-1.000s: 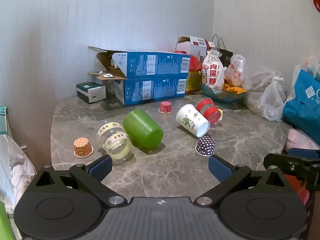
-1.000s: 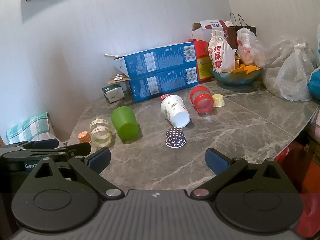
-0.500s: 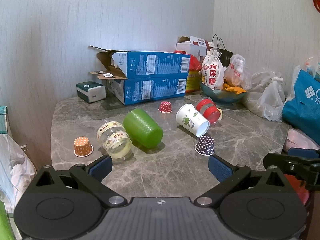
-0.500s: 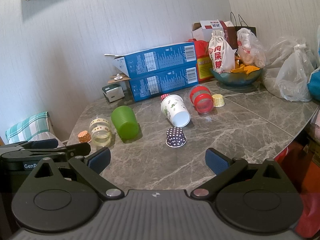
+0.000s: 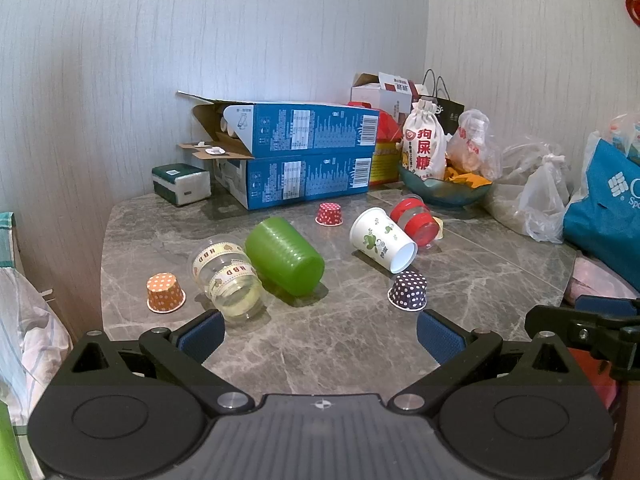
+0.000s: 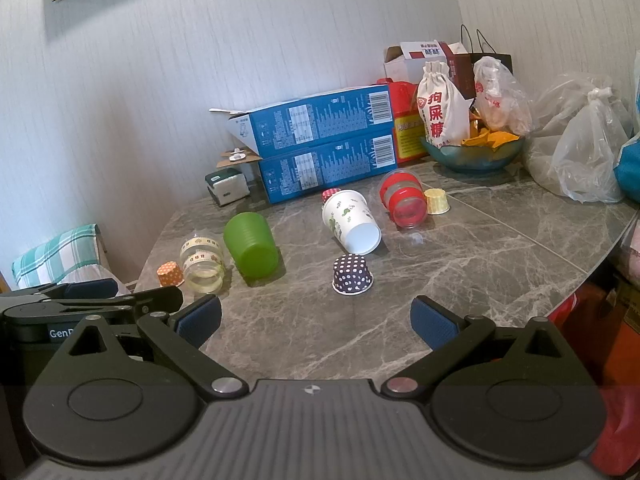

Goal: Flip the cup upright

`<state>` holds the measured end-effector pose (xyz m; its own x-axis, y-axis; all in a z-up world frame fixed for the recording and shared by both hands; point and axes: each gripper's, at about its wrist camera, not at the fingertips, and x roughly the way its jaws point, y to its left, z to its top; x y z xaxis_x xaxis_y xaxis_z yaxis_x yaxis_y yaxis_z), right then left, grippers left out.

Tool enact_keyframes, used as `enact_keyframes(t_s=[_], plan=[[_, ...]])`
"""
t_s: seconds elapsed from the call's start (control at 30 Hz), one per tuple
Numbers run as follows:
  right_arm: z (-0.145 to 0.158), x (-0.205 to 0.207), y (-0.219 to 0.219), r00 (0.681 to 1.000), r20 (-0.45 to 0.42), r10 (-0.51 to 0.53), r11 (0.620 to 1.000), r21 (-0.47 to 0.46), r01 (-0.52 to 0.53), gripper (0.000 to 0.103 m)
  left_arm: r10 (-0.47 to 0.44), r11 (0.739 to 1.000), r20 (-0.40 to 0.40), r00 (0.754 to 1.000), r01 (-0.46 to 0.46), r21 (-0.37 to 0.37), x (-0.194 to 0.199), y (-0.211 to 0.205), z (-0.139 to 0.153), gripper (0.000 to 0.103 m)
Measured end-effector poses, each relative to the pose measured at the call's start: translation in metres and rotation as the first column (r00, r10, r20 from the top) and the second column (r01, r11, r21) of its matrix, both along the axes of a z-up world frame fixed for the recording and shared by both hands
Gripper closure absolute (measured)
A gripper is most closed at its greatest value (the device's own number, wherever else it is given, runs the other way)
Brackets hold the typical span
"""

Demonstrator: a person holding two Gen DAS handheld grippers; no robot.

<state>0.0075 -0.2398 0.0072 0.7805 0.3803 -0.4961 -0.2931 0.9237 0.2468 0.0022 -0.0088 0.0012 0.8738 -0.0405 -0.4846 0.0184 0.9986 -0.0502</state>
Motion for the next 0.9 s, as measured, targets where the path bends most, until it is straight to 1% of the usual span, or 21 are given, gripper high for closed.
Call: enact_keyframes(t_s=[0.3, 0.43, 0.57, 0.9], plan=[[0.002, -0.003, -0.004, 1.0, 0.015, -0.013, 1.0, 0.018, 0.013, 0.001, -0.009, 1.0, 0.011, 1.0, 0.009, 0.001, -0.008, -0.005, 0.004, 0.0], [0.001, -0.002, -0.01, 1.0, 0.011, -0.022, 0.999, 0.035, 0.021, 0.001, -0.021, 0.999, -0.01, 1.0, 0.021, -0.029, -0.007, -0.003, 0.004, 0.0], [-0.003, 0.001, -0.015, 1.0, -0.005, -0.022, 0.999, 0.049, 0.022, 0.001, -0.02, 0.999, -0.018, 1.0, 0.019, -0.035, -0.004, -0.003, 0.003, 0.0], [-0.018, 0.013, -0.018, 0.999, -0.039, 0.003, 0.999, 0.048, -0.001, 0.001, -0.021, 0.999, -0.04, 0.999, 0.02, -0.026, 0.014, -0.015, -0.001, 0.0]])
